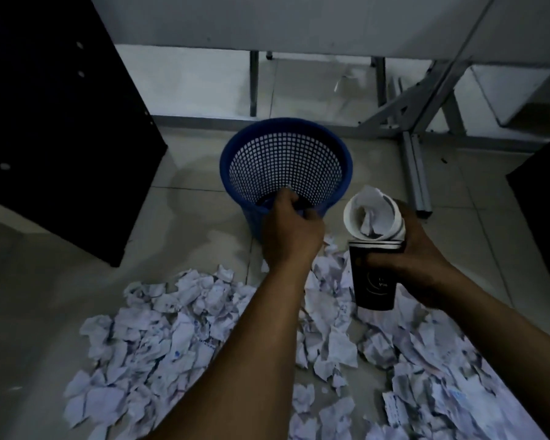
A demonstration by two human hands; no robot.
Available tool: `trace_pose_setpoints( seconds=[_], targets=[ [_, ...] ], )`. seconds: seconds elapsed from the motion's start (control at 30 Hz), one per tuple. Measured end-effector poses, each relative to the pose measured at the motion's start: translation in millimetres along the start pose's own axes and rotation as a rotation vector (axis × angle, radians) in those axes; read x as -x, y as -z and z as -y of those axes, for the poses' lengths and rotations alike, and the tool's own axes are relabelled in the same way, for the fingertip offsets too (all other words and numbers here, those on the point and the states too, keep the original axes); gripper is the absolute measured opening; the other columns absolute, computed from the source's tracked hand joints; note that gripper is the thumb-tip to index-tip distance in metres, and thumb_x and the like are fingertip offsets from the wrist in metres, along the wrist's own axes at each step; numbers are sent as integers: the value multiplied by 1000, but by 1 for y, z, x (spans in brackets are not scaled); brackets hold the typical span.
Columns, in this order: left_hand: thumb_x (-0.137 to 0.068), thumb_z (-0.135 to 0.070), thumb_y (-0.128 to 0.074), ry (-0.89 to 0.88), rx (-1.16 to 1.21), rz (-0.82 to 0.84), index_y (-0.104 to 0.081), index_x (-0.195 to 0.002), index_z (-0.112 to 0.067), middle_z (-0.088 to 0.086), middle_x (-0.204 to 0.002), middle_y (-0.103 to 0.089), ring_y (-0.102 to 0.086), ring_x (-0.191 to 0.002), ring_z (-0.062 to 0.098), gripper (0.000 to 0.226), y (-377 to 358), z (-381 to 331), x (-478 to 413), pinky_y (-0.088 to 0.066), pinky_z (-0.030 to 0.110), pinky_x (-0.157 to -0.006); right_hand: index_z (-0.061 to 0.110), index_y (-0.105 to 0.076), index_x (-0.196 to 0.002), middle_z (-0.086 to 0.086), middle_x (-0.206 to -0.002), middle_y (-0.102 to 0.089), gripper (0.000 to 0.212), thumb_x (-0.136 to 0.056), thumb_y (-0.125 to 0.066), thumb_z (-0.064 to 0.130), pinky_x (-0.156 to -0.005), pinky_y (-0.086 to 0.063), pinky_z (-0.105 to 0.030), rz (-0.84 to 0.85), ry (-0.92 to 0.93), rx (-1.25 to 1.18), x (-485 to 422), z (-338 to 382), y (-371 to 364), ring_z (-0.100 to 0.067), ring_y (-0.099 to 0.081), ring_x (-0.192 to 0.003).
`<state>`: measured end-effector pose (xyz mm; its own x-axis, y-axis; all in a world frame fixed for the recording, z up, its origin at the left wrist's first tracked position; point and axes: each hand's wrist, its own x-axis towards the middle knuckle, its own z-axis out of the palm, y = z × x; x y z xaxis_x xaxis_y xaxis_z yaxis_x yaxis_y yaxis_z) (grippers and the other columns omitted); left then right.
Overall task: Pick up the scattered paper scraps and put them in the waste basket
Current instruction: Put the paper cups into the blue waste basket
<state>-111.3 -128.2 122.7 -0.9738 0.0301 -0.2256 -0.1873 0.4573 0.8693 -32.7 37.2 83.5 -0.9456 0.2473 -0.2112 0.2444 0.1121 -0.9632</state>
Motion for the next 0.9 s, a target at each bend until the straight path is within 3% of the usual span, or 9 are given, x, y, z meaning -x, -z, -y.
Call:
trace_pose_setpoints(
  seconds=[0.07,0.17,0.23,0.37,0.43,0.53,0.6,0.8,0.9],
  targets=[
    [-88,-24,-55,82,-104,137,-37,-137,-29,6,-134,-52,-52,-119,31,52,6,10,-4,-48,36,-92,32,-36,-136,-1,-118,-61,98,-52,-80,8,-76,-56,-35,-36,17,32,-5,10,-1,-22,-64,-102],
    [-88,-23,-55,158,-159,282,-17,-148,-35,5,-151,-34,-42,-131,31,72,9,23,-7,-43,40,-104,33,-27,-140,2,-116,-58,106,-55,-84,5,-70,-52,-27,-61,31,79,-14,28,-6,-16,-63,-99],
    [-89,-23,-55,138,-165,279,-23,-147,-32,6,-149,-38,-45,-129,31,66,9,26,-9,-44,37,-102,34,-21,-143,1,-118,-55,109,-61,-84,0,-72,-52,-28,-61,41,156,-25,41,-11,-17,-62,-100],
    [-89,-22,-53,104,-152,170,-51,-123,-19,13,-131,-53,-53,-115,34,35,5,26,-5,-49,39,-93,40,-12,-145,1,-129,-46,122,-52,-88,21,-87,-50,-37,-62,135,475,-46,74,-23,-20,-53,-111],
    [-89,-19,-52,96,-153,152,-53,-118,-15,15,-127,-55,-54,-112,36,30,4,26,0,-50,40,-91,36,-7,-148,-7,-130,-43,124,-56,-88,20,-89,-46,-37,-43,236,745,-56,89,-32,-24,-49,-113],
    [-91,-20,-52,93,-163,147,-52,-121,-15,14,-130,-53,-54,-114,35,31,2,29,3,-48,38,-92,42,3,-147,-24,-136,-36,127,-58,-83,21,-89,-48,-50,-45,358,1222,-67,102,-46,-44,-45,-116],
    [-90,-20,-52,93,-151,139,-52,-122,-16,14,-130,-53,-54,-115,35,32,3,32,4,-48,39,-93,42,8,-147,-27,-137,-32,125,-61,-80,19,-88,-46,-50,-42,407,1416,-74,102,-53,-46,-44,-115],
    [-88,-13,-52,86,-88,143,-55,-117,-13,14,-122,-59,-57,-110,32,29,3,36,8,-50,39,-91,40,14,-147,-28,-143,-25,111,-77,-70,24,-88,-41,-47,-17,403,1558,-83,100,-66,-43,-42,-120],
    [-87,-12,-52,69,-81,143,-56,-117,-13,14,-120,-60,-57,-109,32,30,3,37,9,-51,41,-91,40,11,-148,-27,-144,-24,112,-75,-72,28,-89,-42,-48,1,396,1543,-87,99,-71,-43,-40,-123]
  ],
)
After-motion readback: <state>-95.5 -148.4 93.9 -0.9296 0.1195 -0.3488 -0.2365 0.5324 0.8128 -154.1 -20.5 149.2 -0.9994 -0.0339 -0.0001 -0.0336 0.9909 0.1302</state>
